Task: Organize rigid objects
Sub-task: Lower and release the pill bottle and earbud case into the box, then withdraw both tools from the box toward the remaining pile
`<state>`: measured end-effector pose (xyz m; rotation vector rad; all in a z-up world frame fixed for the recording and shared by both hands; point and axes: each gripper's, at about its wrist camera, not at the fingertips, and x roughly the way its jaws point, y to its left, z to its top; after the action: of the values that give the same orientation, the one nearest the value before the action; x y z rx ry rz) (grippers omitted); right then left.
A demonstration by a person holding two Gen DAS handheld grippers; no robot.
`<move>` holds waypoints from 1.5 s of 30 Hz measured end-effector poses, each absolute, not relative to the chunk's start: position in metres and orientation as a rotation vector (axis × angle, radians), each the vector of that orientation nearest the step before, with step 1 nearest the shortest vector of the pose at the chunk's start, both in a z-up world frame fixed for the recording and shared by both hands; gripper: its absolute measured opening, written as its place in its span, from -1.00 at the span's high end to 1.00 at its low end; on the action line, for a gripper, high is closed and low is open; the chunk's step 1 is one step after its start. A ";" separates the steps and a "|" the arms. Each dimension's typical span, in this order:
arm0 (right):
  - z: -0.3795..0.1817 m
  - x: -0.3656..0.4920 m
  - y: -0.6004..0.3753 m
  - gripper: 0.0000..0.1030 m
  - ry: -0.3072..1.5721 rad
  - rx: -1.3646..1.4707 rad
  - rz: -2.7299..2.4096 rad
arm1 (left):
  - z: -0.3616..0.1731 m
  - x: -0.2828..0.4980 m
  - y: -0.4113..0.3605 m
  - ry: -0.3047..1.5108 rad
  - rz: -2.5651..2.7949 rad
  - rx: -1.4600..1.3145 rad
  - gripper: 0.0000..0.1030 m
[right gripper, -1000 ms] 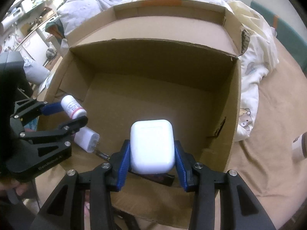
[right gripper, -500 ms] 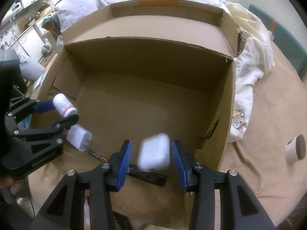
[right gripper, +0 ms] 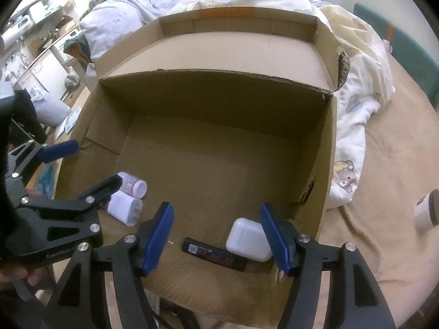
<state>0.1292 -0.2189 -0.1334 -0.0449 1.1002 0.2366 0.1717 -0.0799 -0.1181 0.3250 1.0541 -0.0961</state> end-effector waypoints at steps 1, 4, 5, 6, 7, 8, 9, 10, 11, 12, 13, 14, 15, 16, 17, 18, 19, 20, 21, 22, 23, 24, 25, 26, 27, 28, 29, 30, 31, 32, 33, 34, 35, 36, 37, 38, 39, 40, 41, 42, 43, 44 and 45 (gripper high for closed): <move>-0.133 0.129 -0.218 -0.41 1.099 -0.044 0.235 | -0.118 0.172 -0.080 1.054 -0.096 0.324 -0.63; -0.132 0.128 -0.218 -0.68 1.092 -0.040 0.235 | -0.117 0.170 -0.081 1.055 -0.093 0.323 -0.64; -0.132 0.128 -0.217 -0.77 1.088 -0.041 0.235 | -0.117 0.170 -0.080 1.055 -0.090 0.325 -0.64; -0.131 0.128 -0.217 -0.89 1.082 -0.033 0.244 | -0.117 0.170 -0.080 1.056 -0.086 0.325 -0.64; -0.129 0.127 -0.217 -0.93 1.074 -0.021 0.254 | -0.117 0.171 -0.079 1.057 -0.085 0.323 -0.64; -0.128 0.126 -0.217 -1.00 1.062 -0.011 0.259 | -0.116 0.171 -0.078 1.058 -0.084 0.321 -0.64; -0.126 0.126 -0.217 -1.00 1.051 -0.004 0.265 | -0.116 0.171 -0.078 1.057 -0.083 0.320 -0.64; -0.124 0.125 -0.217 -1.00 1.041 0.001 0.267 | -0.116 0.171 -0.077 1.055 -0.080 0.324 -0.64; -0.122 0.125 -0.217 -1.00 1.034 0.007 0.268 | -0.115 0.170 -0.077 1.048 -0.074 0.331 -0.64; -0.120 0.125 -0.218 -1.00 1.029 0.016 0.268 | -0.113 0.168 -0.076 1.042 -0.071 0.334 -0.64; -0.119 0.125 -0.218 -1.00 1.024 0.027 0.267 | -0.112 0.167 -0.075 1.038 -0.066 0.332 -0.64; -0.118 0.126 -0.219 -1.00 1.021 0.035 0.264 | -0.110 0.165 -0.073 1.038 -0.063 0.324 -0.64; -0.117 0.125 -0.220 -1.00 1.020 0.041 0.261 | -0.107 0.165 -0.072 1.037 -0.063 0.312 -0.64; -0.116 0.126 -0.221 -1.00 1.018 0.044 0.260 | -0.105 0.164 -0.071 1.036 -0.063 0.305 -0.64; -0.114 0.125 -0.221 -1.00 1.015 0.048 0.260 | -0.102 0.164 -0.069 1.037 -0.065 0.293 -0.64; -0.113 0.124 -0.221 -1.00 1.014 0.051 0.262 | -0.099 0.164 -0.067 1.040 -0.067 0.282 -0.64; -0.111 0.123 -0.222 -1.00 1.009 0.053 0.266 | -0.095 0.163 -0.064 1.045 -0.069 0.266 -0.64; -0.109 0.121 -0.222 -1.00 1.001 0.055 0.268 | -0.091 0.161 -0.061 1.052 -0.075 0.246 -0.64; -0.107 0.118 -0.224 -1.00 0.992 0.059 0.268 | -0.088 0.160 -0.059 1.059 -0.078 0.237 -0.64; -0.105 0.116 -0.226 -1.00 0.985 0.068 0.268 | -0.085 0.159 -0.056 1.065 -0.078 0.230 -0.64; -0.103 0.113 -0.229 -1.00 0.979 0.080 0.267 | -0.081 0.158 -0.054 1.073 -0.078 0.226 -0.64; -0.100 0.111 -0.231 -1.00 0.974 0.093 0.266 | -0.079 0.157 -0.052 1.077 -0.077 0.223 -0.64; -0.097 0.109 -0.234 -1.00 0.966 0.107 0.263 | -0.075 0.155 -0.050 1.078 -0.075 0.214 -0.64; -0.094 0.106 -0.236 -1.00 0.958 0.118 0.261 | -0.070 0.153 -0.046 1.076 -0.075 0.195 -0.64; -0.092 0.104 -0.238 -1.00 0.952 0.127 0.260 | -0.066 0.150 -0.043 1.076 -0.075 0.182 -0.64; -0.089 0.100 -0.240 -1.00 0.946 0.137 0.260 | -0.063 0.148 -0.041 1.077 -0.075 0.169 -0.64; -0.086 0.097 -0.242 -1.00 0.942 0.142 0.261 | -0.059 0.143 -0.037 1.078 -0.077 0.152 -0.65; -0.085 0.094 -0.243 -1.00 0.939 0.144 0.262 | -0.057 0.140 -0.035 1.079 -0.079 0.141 -0.65; -0.084 0.091 -0.245 -1.00 0.942 0.153 0.264 | -0.055 0.134 -0.032 1.080 -0.081 0.127 -0.65; -0.086 0.088 -0.247 -1.00 0.949 0.176 0.267 | -0.053 0.129 -0.030 1.082 -0.081 0.116 -0.65; -0.088 0.085 -0.249 -1.00 0.962 0.204 0.271 | -0.053 0.125 -0.027 1.085 -0.079 0.105 -0.65; -0.092 0.081 -0.252 -1.00 0.981 0.239 0.275 | -0.053 0.122 -0.025 1.089 -0.077 0.094 -0.65; -0.095 0.078 -0.253 -1.00 0.994 0.267 0.277 | -0.055 0.116 -0.022 1.094 -0.075 0.080 -0.65; -0.097 0.074 -0.253 -1.00 1.000 0.287 0.277 | -0.058 0.111 -0.019 1.099 -0.074 0.065 -0.65; -0.099 0.069 -0.253 -1.00 1.003 0.301 0.277 | -0.062 0.106 -0.016 1.108 -0.074 0.050 -0.65; -0.099 0.064 -0.251 -1.00 0.999 0.302 0.275 | -0.066 0.102 -0.013 1.119 -0.068 0.041 -0.65; -0.098 0.059 -0.250 -1.00 0.991 0.293 0.268 | -0.069 0.099 -0.011 1.134 -0.058 0.031 -0.65; -0.098 0.055 -0.248 -1.00 0.983 0.282 0.259 | -0.072 0.098 -0.008 1.154 -0.050 0.018 -0.65; -0.098 0.051 -0.247 -1.00 0.979 0.274 0.253 | -0.075 0.097 -0.004 1.179 -0.053 -0.006 -0.65; -0.098 0.048 -0.247 -1.00 0.977 0.273 0.252 | -0.076 0.097 -0.001 1.188 -0.057 -0.023 -0.65; -0.098 0.045 -0.247 -1.00 0.974 0.276 0.251 | -0.077 0.096 0.002 1.194 -0.057 -0.036 -0.65; -0.096 0.043 -0.247 -1.00 0.965 0.279 0.248 | -0.078 0.095 0.004 1.196 -0.047 -0.040 -0.65; -0.093 0.040 -0.248 -1.00 0.946 0.282 0.243 | -0.079 0.094 0.005 1.197 -0.042 -0.039 -0.65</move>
<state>0.0400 -0.2477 -0.0935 0.2819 0.9465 0.2429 0.0943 0.0047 -0.0786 -0.0393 1.1971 -0.0421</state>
